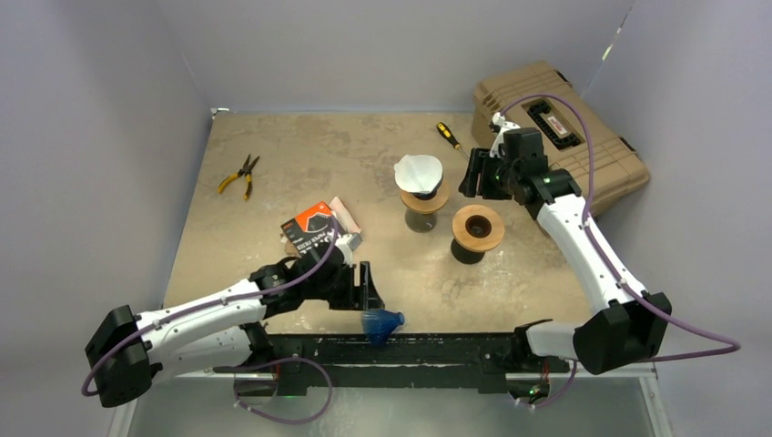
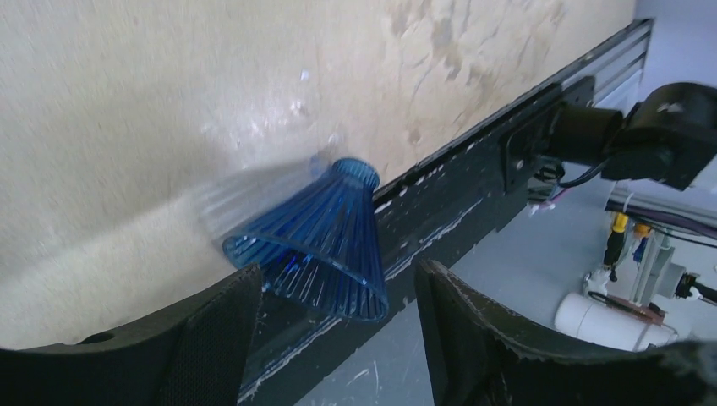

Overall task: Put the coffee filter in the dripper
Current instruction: Pick up the coffee dripper from the center of the board.

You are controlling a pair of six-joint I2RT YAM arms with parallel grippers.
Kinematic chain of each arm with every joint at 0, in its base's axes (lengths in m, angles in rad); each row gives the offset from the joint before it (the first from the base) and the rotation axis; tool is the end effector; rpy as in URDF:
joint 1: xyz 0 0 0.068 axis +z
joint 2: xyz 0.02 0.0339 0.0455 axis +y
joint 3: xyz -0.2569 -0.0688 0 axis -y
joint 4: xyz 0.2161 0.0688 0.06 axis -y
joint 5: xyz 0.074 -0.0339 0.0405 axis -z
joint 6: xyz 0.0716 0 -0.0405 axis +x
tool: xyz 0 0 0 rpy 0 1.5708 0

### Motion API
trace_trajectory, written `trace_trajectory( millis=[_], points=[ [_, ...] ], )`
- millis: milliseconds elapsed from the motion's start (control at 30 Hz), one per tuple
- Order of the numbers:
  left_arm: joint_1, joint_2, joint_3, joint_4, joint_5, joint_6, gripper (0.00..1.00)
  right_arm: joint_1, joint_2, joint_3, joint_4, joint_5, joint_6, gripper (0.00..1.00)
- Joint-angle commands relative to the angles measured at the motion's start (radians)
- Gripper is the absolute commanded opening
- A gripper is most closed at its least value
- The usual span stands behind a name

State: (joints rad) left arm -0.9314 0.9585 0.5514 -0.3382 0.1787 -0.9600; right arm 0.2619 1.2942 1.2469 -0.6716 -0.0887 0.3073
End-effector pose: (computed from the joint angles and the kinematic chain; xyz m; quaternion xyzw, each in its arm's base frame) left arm 0.1095 -0.1687 0.1953 0.0227 0.9128 -0.3718 0.1675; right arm 0.2668 0.0781 0.3146 0.0023 0.9099 0.1546 0.3848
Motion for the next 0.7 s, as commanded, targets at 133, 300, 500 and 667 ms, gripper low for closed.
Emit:
trace_trajectory(
  millis=[133,300,500,667],
  points=[
    [-0.128,0.070,-0.104,0.267,-0.029,-0.193,0.64,0.003,-0.011,0.031,0.027,0.018,0.013,0.61],
    [-0.167,0.188,-0.085,0.405,-0.047,-0.206,0.59,0.003,-0.022,0.025,0.011,-0.008,0.014,0.61],
    [-0.192,0.289,0.048,0.306,-0.088,-0.113,0.35,0.002,-0.033,0.034,0.002,-0.008,0.019,0.62],
    [-0.198,0.343,0.177,0.113,-0.148,0.027,0.16,0.003,-0.044,0.044,-0.006,-0.006,0.021,0.62]
  ],
)
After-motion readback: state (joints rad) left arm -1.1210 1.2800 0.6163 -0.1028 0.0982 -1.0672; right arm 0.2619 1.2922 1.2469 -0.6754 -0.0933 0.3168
